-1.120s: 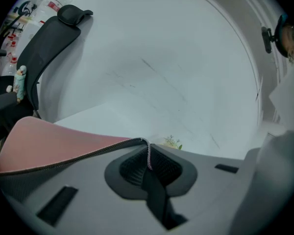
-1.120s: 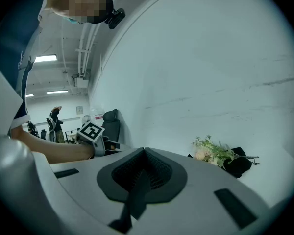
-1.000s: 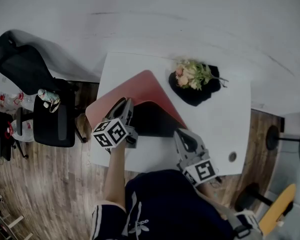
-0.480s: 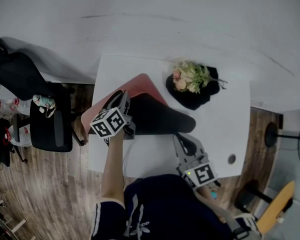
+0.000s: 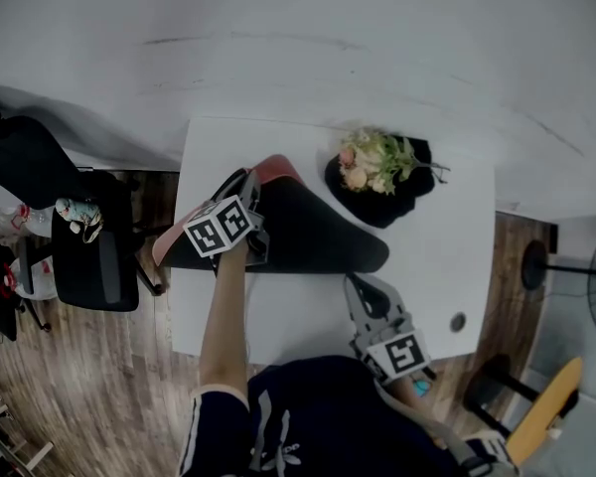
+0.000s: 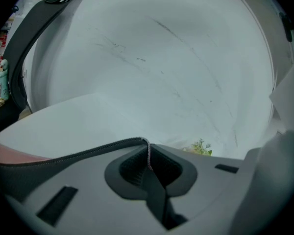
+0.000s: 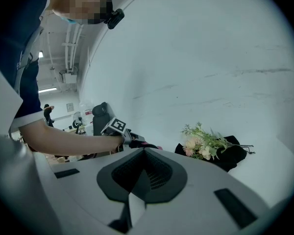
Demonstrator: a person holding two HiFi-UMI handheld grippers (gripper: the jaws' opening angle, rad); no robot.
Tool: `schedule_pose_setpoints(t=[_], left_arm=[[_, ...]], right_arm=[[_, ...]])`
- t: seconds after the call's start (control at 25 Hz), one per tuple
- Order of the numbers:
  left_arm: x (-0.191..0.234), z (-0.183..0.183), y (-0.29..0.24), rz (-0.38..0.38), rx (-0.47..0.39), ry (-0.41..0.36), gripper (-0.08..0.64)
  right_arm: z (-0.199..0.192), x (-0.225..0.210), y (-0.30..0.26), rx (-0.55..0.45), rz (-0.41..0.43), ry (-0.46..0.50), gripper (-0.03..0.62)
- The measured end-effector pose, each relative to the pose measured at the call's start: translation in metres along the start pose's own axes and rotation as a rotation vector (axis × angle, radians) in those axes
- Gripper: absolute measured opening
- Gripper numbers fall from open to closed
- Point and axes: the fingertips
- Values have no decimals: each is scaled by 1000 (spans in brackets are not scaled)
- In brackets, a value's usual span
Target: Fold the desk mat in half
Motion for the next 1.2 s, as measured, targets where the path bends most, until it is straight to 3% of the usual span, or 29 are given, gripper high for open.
schedule_pose_setpoints(t=[0.68, 0.96, 1.2], left_arm=[[3, 0, -30, 41, 32, 19, 32], [-10, -3, -29, -48, 15, 9, 179], [-8, -8, -26, -42, 22, -5, 183]], right_arm=[[-9, -11, -7, 30, -9, -21, 3], [-10, -9, -6, 35, -2, -19, 3], [-9, -7, -7, 30, 4, -16, 3]])
Point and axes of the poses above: the fingertips, and each gripper's own axes: y backward along the fingers, x to its left, z out of its top, and after that the axes turned 11 degrees about -x, right-handed
